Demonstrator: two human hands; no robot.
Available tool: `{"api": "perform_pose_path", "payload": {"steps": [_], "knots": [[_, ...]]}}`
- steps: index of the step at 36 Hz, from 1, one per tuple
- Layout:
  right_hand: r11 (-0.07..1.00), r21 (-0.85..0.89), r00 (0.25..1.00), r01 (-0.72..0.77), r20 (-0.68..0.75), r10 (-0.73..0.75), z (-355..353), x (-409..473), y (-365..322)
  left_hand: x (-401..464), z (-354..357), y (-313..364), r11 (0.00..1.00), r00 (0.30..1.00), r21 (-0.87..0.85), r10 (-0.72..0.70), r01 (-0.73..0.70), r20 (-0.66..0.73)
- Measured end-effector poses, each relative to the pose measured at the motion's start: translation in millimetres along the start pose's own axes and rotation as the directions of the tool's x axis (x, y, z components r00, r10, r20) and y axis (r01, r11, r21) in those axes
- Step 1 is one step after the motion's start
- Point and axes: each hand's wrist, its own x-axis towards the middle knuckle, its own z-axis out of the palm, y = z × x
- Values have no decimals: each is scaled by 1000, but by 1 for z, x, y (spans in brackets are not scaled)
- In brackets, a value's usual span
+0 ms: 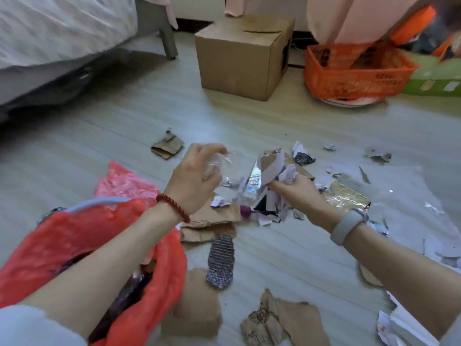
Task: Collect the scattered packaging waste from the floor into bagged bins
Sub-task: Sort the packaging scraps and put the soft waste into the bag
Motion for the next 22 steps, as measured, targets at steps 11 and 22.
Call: {"api": "perform_pose_path", "payload": {"steps": [11,22], "knots": [[966,252,925,62,348,-151,145,-25,-115,-131,-131,-83,963,964,-72,-263,261,-24],[705,-462,772,538,607,-191,245,-34,-112,-218,-127,-134,763,546,637,-583,114,601]]}}
